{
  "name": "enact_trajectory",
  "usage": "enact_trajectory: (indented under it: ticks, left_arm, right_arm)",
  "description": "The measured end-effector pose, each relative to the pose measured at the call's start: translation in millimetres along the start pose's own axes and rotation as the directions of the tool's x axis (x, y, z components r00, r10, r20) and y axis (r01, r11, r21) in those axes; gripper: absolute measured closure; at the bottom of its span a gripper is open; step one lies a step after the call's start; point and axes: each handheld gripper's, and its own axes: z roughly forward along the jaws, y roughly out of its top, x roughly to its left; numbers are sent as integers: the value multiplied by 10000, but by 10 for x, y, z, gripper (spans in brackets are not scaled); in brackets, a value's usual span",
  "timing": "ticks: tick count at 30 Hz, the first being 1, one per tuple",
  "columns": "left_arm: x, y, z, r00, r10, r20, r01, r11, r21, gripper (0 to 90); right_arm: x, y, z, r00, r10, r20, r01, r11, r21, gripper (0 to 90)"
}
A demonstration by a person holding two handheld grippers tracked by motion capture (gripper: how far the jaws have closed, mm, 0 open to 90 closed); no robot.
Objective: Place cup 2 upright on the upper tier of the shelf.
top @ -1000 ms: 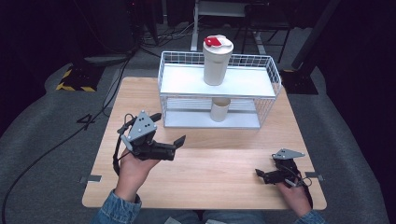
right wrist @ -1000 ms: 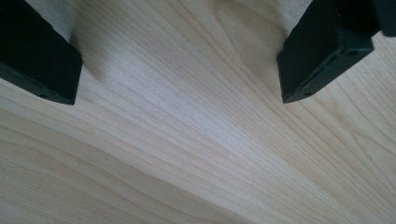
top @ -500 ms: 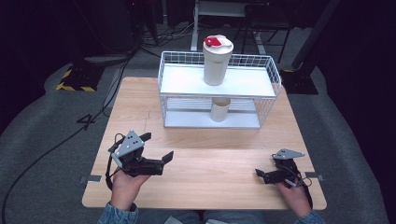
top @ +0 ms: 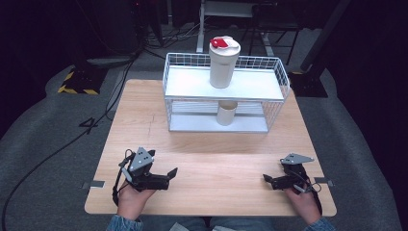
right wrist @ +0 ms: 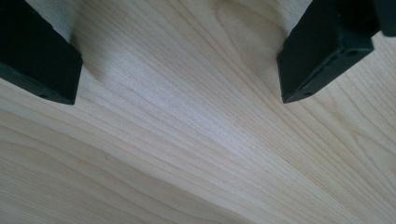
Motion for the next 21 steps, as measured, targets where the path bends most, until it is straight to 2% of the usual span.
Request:
enact_trajectory:
  ticks: [6,10,14,18,21]
  left_arm:
    - [66,-207,129,9996,-30,-293,49,9980,625,0]
    - [150,-319,234,9980,-150,-607,223,9925,1203,0]
    - [211,-402,327,9957,-128,-913,300,9813,1902,0]
    - [272,-441,388,9957,-22,-928,258,9669,2537,0]
    - [310,-474,412,9948,-101,-1017,377,9612,2733,0]
  right_arm:
    - [0,0,0,10000,1,-3,-1,10000,-1,4]
    - [0,0,0,10000,2,-1,-2,10000,0,4]
    - [0,0,0,10000,2,-1,-2,10000,0,4]
    - [0,0,0,10000,2,0,-2,10000,1,4]
    - [0,0,0,10000,1,0,-1,10000,0,4]
